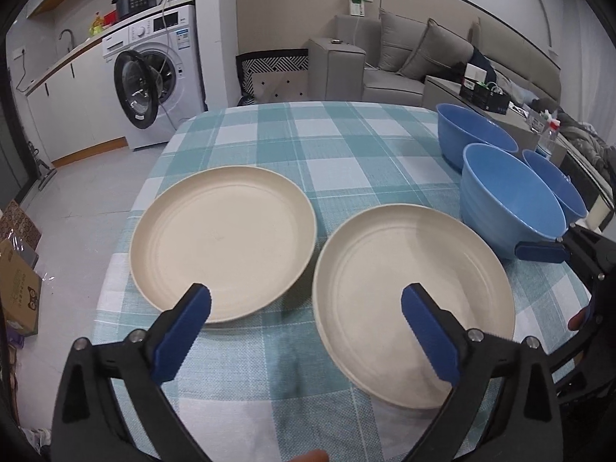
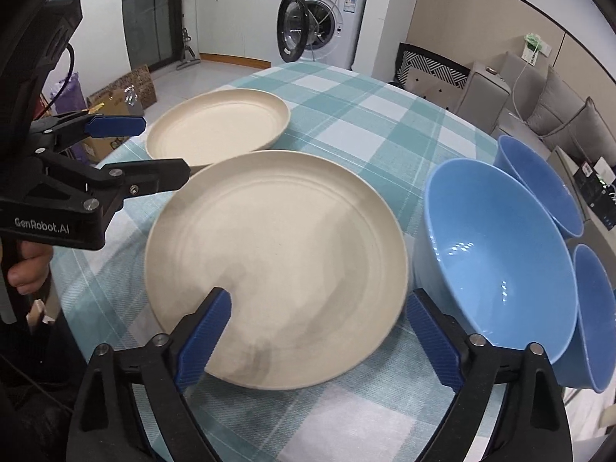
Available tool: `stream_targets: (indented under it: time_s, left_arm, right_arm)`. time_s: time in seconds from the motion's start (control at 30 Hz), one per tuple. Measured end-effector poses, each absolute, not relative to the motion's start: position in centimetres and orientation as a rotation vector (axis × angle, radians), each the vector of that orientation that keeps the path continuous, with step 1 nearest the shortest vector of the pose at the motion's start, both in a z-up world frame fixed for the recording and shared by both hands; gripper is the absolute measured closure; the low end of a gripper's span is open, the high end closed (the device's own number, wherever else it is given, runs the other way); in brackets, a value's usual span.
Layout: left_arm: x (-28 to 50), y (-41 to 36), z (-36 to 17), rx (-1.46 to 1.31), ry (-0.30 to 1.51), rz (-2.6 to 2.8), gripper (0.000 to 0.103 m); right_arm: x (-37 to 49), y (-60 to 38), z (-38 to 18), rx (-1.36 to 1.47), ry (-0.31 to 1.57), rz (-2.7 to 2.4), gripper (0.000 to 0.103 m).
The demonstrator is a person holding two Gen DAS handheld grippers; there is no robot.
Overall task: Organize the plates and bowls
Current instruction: 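Open both tools to release the cream plate onto the table, then move both open tools toward the rim of another cream plate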
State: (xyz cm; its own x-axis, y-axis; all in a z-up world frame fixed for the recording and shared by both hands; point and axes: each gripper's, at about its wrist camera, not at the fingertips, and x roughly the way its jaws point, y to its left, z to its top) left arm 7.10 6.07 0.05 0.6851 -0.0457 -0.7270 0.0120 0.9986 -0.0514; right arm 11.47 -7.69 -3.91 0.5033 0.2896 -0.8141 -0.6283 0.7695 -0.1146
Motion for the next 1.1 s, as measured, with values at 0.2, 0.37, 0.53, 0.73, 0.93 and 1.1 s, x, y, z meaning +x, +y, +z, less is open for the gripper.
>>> stream_targets:
  time_s: [0.2,0.37,0.53,0.73,0.93,1.1]
  left_arm:
    - [6.9,7.7,0.8,-0.075,0.788,0.006,0.0]
    - [6.7,8.7,1.3,-0.085,0.768,0.034,0.0]
    - [7.0,9.3,1.2,-0.094,0.772,0.052,0.0]
    - [7.4,10.4,1.0,-0.097,0.776,0.088,0.0]
    - [7.3,12.6,1.2,-0.127,0.766,0.13,0.0]
    - [7.4,14.6,1.1,-0.158,0.755,0.182,0.0]
  right_arm:
    - [11.5,-7.7,-3.4,-0.348,0.861,0.614,0.001]
    - [11.8,-8.1,-2.3,-0.258,0.83,0.626,0.001]
    - [12.6,-8.7,-1.2,-0.16,0.834,0.625,0.001]
    - [13.4,-8.4,-0.4,-0.149,0.832,0.594,0.001]
    - [14.4,-7.4,0.5,-0.151,0.827,0.582,0.001]
    - [15.3,-6.5,1.6,-0.138,0.807,0.573,0.001]
